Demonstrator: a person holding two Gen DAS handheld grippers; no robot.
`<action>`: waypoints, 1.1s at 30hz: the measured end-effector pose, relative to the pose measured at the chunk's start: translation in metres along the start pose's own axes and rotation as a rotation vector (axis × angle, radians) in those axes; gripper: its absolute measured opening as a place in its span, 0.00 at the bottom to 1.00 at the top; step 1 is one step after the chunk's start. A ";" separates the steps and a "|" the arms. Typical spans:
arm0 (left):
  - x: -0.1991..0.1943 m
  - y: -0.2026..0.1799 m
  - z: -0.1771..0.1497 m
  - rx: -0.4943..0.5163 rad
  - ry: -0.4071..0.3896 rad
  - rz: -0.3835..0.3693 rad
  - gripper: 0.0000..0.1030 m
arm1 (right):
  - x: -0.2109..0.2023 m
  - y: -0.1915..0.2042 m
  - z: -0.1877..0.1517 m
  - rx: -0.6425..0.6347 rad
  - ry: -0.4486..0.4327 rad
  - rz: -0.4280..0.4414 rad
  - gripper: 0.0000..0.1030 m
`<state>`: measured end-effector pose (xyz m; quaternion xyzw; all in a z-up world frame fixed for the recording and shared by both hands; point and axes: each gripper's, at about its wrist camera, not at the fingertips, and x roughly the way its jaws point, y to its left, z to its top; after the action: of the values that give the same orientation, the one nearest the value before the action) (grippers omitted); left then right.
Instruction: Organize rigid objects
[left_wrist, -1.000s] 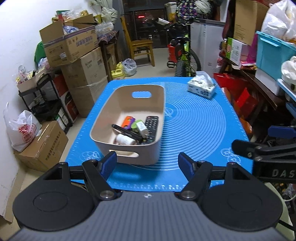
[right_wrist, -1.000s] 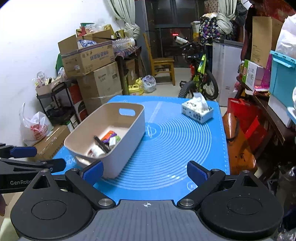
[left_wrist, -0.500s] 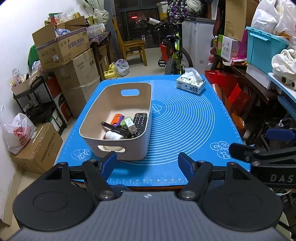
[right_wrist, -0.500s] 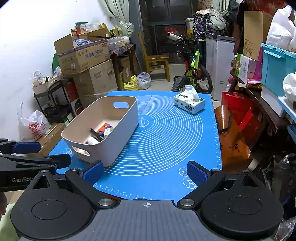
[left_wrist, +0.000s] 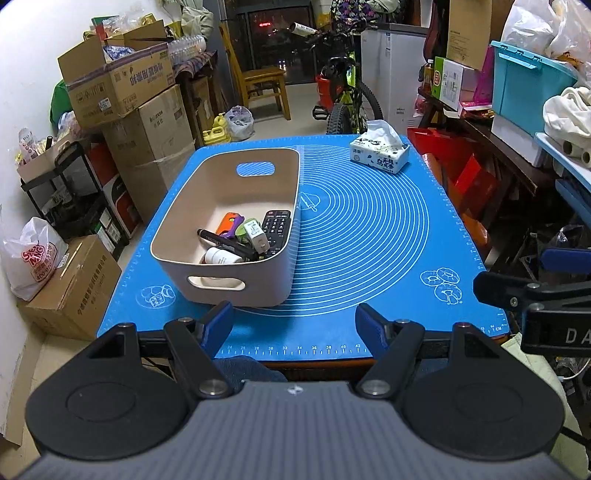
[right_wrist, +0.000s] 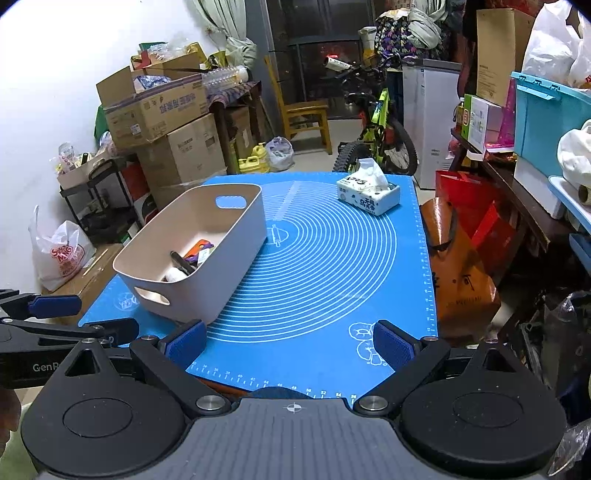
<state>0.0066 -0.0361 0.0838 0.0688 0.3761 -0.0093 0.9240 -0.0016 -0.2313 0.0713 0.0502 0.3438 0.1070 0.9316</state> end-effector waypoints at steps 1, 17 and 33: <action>0.000 0.000 0.000 0.000 0.000 0.000 0.71 | 0.000 0.000 0.000 0.000 0.000 0.000 0.94; 0.002 0.001 0.001 -0.004 0.003 0.001 0.71 | 0.000 -0.002 -0.002 0.002 0.001 -0.002 0.94; 0.003 0.000 0.002 -0.002 0.005 0.000 0.71 | -0.001 -0.007 -0.004 0.009 0.008 -0.001 0.94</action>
<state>0.0102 -0.0360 0.0838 0.0679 0.3784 -0.0089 0.9231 -0.0035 -0.2384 0.0676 0.0540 0.3480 0.1052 0.9300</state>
